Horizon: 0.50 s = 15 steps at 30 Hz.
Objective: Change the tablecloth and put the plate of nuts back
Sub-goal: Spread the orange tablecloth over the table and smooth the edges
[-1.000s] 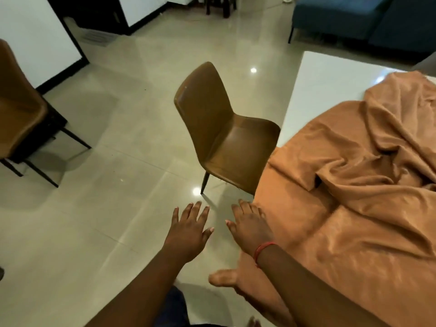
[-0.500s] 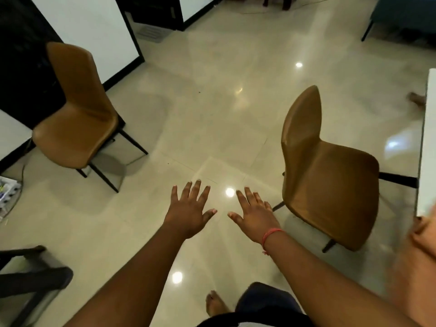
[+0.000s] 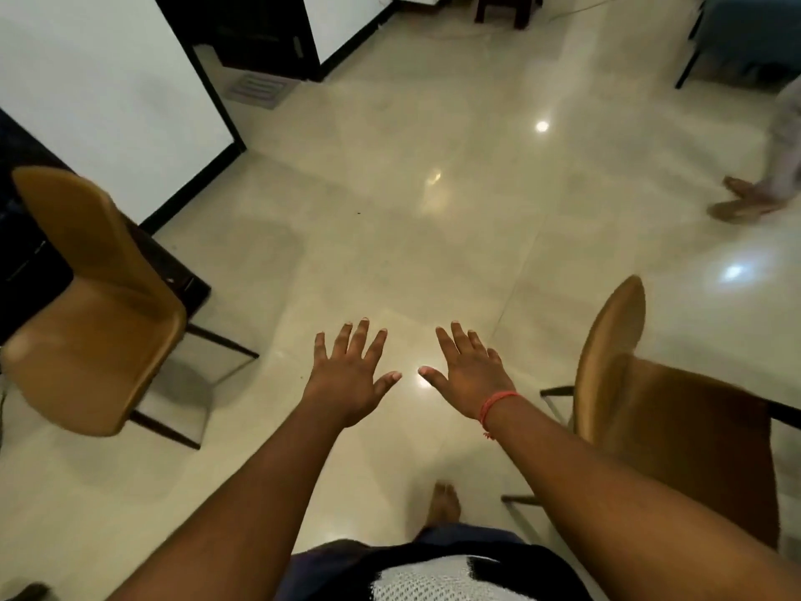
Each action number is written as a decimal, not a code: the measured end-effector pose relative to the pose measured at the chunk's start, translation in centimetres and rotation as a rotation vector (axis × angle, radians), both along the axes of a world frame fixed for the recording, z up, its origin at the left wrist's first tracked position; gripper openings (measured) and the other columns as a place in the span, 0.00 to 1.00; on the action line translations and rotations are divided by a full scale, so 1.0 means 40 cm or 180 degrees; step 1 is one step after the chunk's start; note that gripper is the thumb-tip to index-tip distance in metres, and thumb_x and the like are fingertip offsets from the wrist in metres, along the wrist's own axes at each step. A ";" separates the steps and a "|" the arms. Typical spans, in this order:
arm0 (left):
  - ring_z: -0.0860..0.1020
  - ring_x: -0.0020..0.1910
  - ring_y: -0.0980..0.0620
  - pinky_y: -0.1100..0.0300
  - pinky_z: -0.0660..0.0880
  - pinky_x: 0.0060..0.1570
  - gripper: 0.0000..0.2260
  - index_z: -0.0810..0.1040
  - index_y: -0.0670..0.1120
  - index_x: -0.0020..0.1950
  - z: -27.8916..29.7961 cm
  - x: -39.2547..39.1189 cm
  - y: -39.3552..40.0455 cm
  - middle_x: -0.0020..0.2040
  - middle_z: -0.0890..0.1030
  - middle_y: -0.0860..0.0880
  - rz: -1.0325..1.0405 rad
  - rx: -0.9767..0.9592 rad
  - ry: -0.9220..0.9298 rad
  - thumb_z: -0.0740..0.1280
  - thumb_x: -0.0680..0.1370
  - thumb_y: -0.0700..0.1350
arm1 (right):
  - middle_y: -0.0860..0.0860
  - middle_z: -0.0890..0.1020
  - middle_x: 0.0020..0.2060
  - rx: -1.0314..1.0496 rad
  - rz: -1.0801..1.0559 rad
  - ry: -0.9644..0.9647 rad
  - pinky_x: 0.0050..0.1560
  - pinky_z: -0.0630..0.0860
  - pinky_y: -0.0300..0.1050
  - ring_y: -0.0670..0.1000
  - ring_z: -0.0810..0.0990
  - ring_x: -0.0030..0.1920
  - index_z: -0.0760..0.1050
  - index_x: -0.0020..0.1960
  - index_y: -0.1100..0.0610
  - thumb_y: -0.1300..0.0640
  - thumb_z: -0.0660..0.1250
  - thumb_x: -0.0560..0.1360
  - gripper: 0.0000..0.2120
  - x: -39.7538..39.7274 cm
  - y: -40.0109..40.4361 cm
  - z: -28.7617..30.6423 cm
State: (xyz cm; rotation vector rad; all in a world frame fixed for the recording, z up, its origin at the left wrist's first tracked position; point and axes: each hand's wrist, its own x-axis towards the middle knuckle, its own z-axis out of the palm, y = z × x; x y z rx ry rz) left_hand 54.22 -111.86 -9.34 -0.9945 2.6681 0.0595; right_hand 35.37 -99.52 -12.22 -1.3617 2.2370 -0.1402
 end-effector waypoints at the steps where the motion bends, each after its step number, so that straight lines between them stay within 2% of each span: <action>1: 0.46 0.80 0.43 0.35 0.44 0.74 0.36 0.40 0.54 0.81 0.006 -0.039 -0.044 0.82 0.44 0.46 0.0006 0.0017 0.0025 0.35 0.76 0.71 | 0.50 0.43 0.80 0.0003 -0.0037 0.0002 0.76 0.52 0.62 0.56 0.45 0.79 0.41 0.80 0.46 0.27 0.44 0.75 0.40 -0.042 -0.043 0.008; 8: 0.46 0.80 0.43 0.35 0.44 0.74 0.37 0.40 0.55 0.80 0.007 -0.363 -0.382 0.82 0.44 0.47 -0.0359 0.0046 0.0011 0.33 0.75 0.71 | 0.49 0.44 0.80 -0.0047 -0.0636 -0.0056 0.76 0.52 0.62 0.56 0.46 0.79 0.42 0.80 0.45 0.27 0.45 0.75 0.40 -0.355 -0.322 0.010; 12: 0.45 0.80 0.44 0.35 0.44 0.74 0.37 0.39 0.55 0.80 -0.013 -0.597 -0.574 0.82 0.43 0.47 -0.0759 0.0125 -0.0044 0.34 0.75 0.71 | 0.49 0.44 0.80 0.0042 -0.1143 -0.0051 0.76 0.51 0.62 0.56 0.46 0.79 0.42 0.80 0.45 0.26 0.45 0.75 0.40 -0.537 -0.427 0.003; 15: 0.43 0.80 0.44 0.35 0.42 0.74 0.39 0.38 0.56 0.80 -0.015 -0.786 -0.681 0.82 0.42 0.48 -0.1149 0.0220 -0.0039 0.31 0.73 0.73 | 0.50 0.44 0.80 0.0041 -0.1659 -0.0081 0.76 0.51 0.62 0.56 0.46 0.79 0.42 0.80 0.45 0.26 0.45 0.75 0.40 -0.664 -0.474 0.010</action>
